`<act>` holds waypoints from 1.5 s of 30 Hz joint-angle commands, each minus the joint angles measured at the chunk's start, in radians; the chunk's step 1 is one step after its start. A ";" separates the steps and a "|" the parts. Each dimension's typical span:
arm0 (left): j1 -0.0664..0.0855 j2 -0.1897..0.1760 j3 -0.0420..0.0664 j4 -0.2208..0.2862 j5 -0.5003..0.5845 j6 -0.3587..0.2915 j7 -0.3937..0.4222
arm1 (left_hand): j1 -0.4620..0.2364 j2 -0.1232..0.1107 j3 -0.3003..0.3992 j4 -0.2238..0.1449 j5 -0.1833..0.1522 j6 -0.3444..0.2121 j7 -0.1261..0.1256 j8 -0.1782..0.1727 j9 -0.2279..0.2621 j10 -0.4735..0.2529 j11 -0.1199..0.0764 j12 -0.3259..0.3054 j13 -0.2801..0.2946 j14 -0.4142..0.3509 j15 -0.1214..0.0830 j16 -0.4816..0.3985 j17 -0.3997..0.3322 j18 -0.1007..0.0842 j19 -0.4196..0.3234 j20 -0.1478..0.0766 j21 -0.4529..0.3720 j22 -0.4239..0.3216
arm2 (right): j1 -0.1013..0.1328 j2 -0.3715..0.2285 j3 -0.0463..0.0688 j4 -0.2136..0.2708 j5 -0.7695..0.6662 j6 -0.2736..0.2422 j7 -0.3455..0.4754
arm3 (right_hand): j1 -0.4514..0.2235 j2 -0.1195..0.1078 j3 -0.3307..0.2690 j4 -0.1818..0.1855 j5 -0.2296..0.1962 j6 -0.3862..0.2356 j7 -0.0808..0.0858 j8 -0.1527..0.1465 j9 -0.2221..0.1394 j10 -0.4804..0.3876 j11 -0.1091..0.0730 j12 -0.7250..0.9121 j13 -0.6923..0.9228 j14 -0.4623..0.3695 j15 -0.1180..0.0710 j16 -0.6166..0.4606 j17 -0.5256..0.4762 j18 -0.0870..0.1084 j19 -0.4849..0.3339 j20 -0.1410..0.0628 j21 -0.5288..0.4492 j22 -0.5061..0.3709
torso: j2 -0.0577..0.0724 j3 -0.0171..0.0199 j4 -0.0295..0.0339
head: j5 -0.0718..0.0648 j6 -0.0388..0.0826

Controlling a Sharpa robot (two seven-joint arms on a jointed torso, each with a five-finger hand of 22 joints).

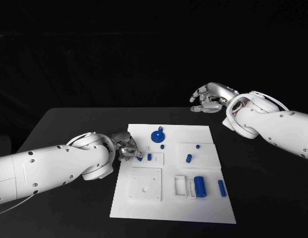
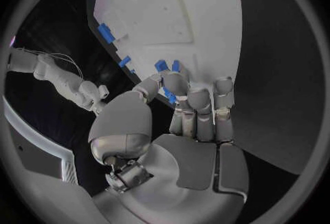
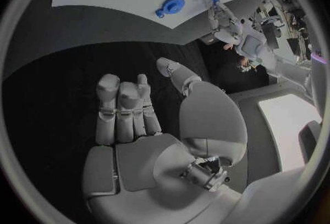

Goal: Assemble the parts on the task board

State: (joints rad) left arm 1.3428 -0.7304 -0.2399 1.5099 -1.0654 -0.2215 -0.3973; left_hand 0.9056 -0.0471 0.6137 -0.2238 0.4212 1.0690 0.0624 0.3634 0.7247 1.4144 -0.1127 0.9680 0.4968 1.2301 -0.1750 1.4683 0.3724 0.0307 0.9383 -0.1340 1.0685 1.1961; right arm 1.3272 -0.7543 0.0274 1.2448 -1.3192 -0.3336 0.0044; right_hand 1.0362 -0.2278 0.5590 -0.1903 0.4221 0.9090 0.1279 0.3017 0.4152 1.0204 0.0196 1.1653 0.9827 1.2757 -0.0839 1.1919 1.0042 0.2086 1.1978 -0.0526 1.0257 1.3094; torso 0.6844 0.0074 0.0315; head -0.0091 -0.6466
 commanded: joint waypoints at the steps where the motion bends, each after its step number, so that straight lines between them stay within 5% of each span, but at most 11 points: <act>1: -0.006 0.003 -0.001 0.003 -0.042 0.025 0.006 | 0.009 -0.006 -0.003 0.004 -0.005 0.150 -0.075 0.002 0.145 -0.007 -0.009 0.007 -0.001 0.021 -0.031 0.001 0.000 0.013 0.000 -0.137 0.002 0.001 | 0.000 0.002 0.000 -0.001 -0.004 0.008 0.006 | 0.003 -0.007 -0.002 0.003 0.006 0.000 0.006 -0.002 -0.001 -0.001 0.001 0.002 -0.001 -0.002 -0.006 -0.006 -0.001 0.053 0.002 -0.008 -0.005 0.014 | 0.000 -0.0001 0.0008 | -0.001 0.000; 13: -0.008 0.002 -0.001 0.004 -0.041 -0.004 0.011 | 0.022 -0.019 -0.001 0.003 -0.027 0.153 -0.075 -0.002 0.144 -0.007 -0.008 0.007 -0.002 0.021 -0.030 0.000 0.000 0.014 0.001 -0.137 0.001 0.003 | 0.000 0.002 0.000 -0.002 -0.004 0.008 0.007 | 0.003 -0.006 -0.002 0.004 0.007 0.000 0.006 -0.002 -0.001 -0.001 0.001 0.002 -0.001 -0.002 -0.006 -0.006 -0.001 0.053 0.002 -0.008 -0.005 0.014 | 0.000 0.0002 0.0000 | -0.001 0.001; 30: -0.011 -0.010 -0.001 0.014 -0.022 -0.121 0.025 | 0.041 -0.013 0.000 -0.008 0.001 0.168 -0.079 0.001 0.149 -0.002 -0.012 0.017 0.000 0.031 -0.032 0.008 0.005 0.015 0.009 -0.138 0.002 0.005 | 0.000 -0.003 0.000 0.000 -0.004 0.005 0.007 | 0.002 -0.006 -0.003 0.004 0.008 0.000 0.006 -0.002 -0.001 -0.001 0.001 0.003 -0.002 -0.002 -0.006 -0.006 -0.001 0.053 0.002 -0.008 -0.005 0.014 | 0.000 0.0009 0.0000 | 0.000 0.003; 45: -0.021 -0.011 -0.001 0.020 -0.005 -0.150 0.026 | 0.039 -0.010 -0.001 -0.006 0.009 0.170 -0.080 0.001 0.151 -0.001 -0.013 0.021 0.001 0.033 -0.032 0.010 0.007 0.015 0.012 -0.138 0.002 0.006 | 0.000 -0.003 0.000 -0.001 -0.004 0.006 0.007 | 0.002 -0.007 -0.003 0.004 0.008 0.000 0.006 -0.002 -0.001 -0.001 0.001 0.003 -0.002 -0.002 -0.006 -0.006 -0.001 0.053 0.002 -0.008 -0.005 0.014 | 0.000 0.0001 0.0001 | 0.001 0.001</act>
State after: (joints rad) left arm 1.3243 -0.7439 -0.2414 1.5285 -1.0843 -0.3471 -0.3828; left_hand 0.9345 -0.0708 0.6151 -0.2255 0.4235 1.0723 0.0591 0.3621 0.7248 1.4152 -0.1194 0.9827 0.4966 1.2327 -0.1789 1.4723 0.3773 0.0305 0.9456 -0.1340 1.0685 1.2009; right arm 1.3270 -0.7573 0.0274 1.2435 -1.3192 -0.3337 0.0047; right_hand 1.0362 -0.2278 0.5590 -0.1903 0.4261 0.9078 0.1253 0.3017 0.4151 1.0204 0.0196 1.1653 0.9820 1.2757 -0.0839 1.1919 1.0043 0.2087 1.2020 -0.0532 1.0256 1.3094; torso 0.6844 0.0079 0.0321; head -0.0089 -0.6440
